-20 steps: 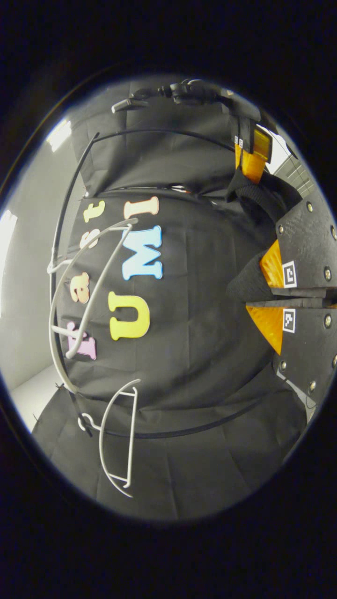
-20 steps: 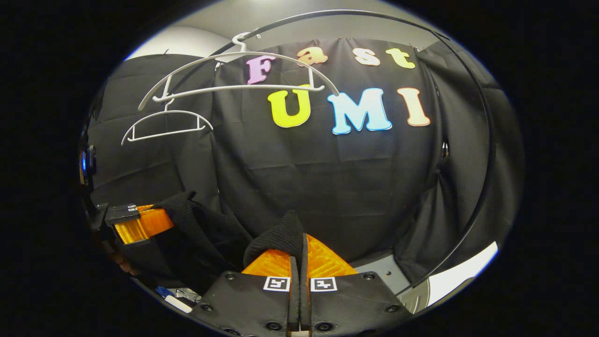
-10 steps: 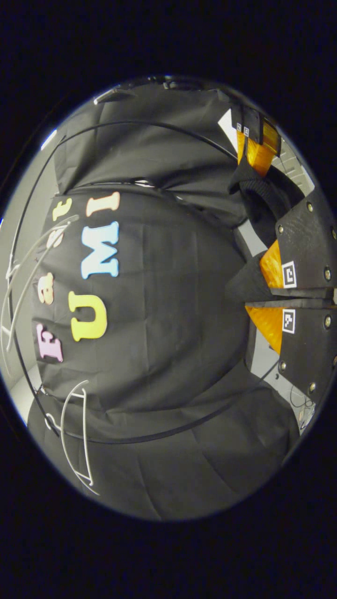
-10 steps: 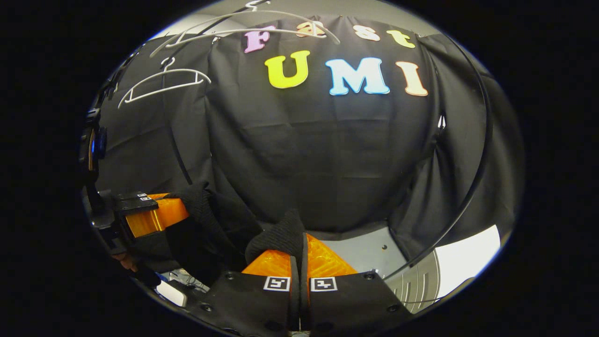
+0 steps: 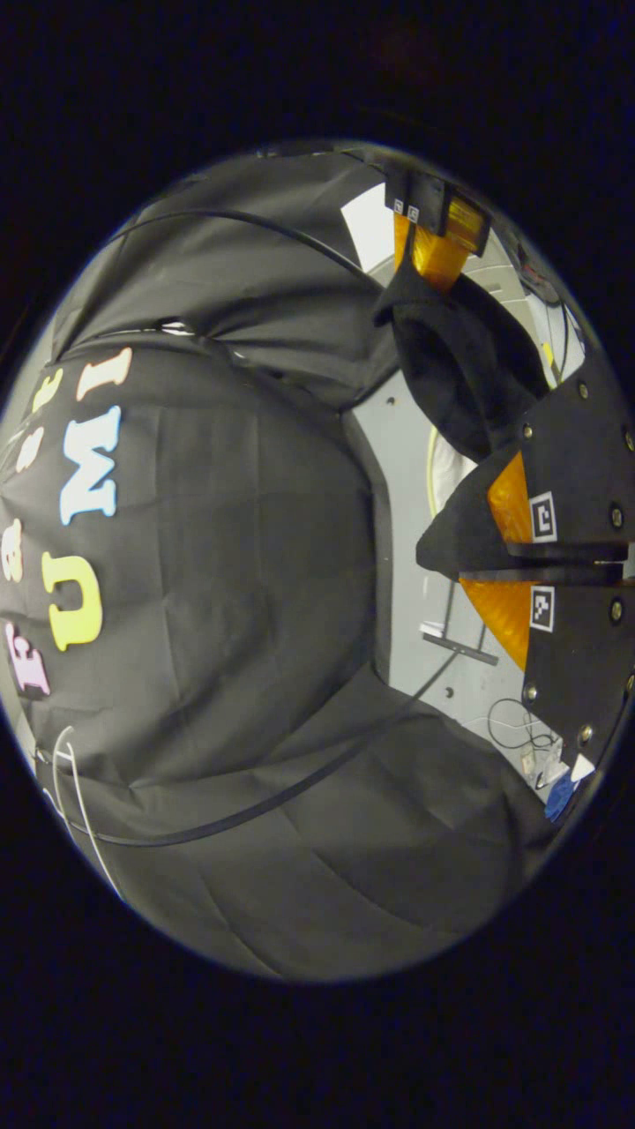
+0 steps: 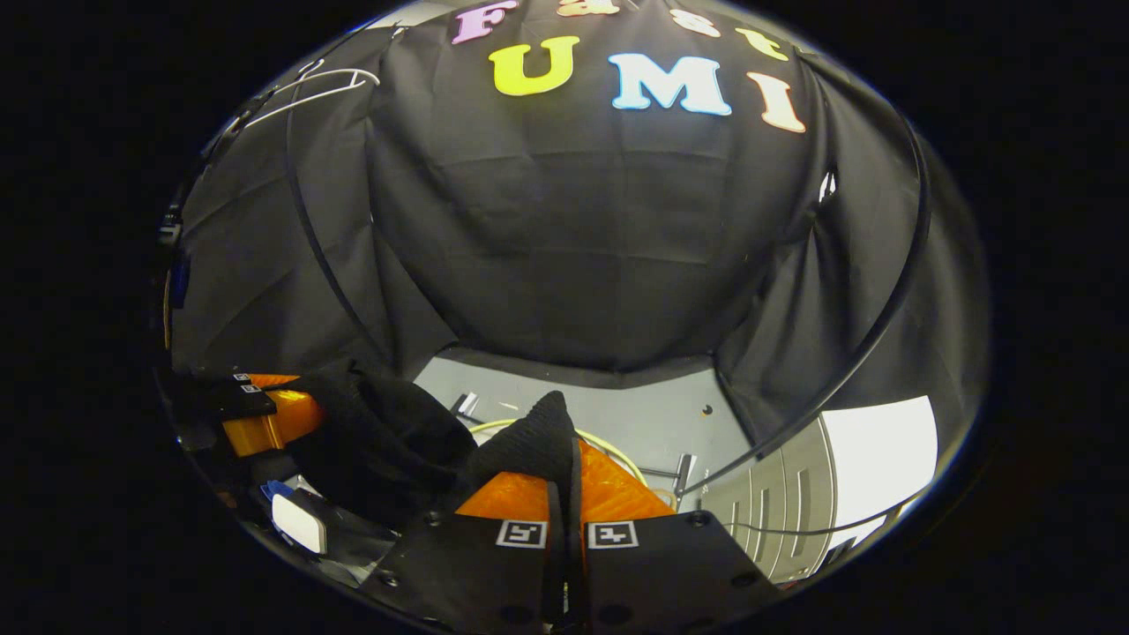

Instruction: Grasp the clothes on the hanger with both hands and then place them into the laundry hamper below.

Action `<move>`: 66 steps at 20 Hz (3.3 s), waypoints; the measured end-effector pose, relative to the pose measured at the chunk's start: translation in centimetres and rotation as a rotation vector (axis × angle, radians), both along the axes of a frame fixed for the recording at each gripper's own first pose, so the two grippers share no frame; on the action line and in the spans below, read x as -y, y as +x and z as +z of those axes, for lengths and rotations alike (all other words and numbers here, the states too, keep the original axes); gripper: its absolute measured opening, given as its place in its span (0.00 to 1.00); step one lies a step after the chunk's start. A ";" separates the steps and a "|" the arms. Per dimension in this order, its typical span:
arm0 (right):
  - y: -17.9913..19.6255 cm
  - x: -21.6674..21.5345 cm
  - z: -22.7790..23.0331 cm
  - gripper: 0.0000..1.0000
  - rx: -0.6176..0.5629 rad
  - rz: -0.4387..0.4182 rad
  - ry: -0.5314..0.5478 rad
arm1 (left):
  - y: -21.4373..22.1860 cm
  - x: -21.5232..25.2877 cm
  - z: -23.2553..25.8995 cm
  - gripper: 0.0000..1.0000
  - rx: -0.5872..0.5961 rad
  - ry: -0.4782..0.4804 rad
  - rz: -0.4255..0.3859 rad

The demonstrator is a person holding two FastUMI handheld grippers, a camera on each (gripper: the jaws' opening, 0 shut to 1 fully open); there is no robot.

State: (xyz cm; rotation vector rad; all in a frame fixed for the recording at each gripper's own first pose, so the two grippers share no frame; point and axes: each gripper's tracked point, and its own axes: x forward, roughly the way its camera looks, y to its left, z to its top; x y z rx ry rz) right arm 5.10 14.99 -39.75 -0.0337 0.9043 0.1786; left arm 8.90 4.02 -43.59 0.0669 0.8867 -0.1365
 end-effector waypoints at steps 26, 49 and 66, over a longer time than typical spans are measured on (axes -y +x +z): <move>-2.0 2.8 2.0 0.97 0.030 -0.033 0.015 | -1.1 0.8 4.2 0.90 0.096 0.019 0.002; -4.8 20.3 36.5 0.93 0.664 -0.106 0.068 | -5.6 8.6 46.9 0.89 0.771 -0.105 -0.018; -11.9 27.9 41.5 0.92 0.796 -0.240 0.019 | -14.4 9.2 54.5 0.88 0.853 -0.106 0.059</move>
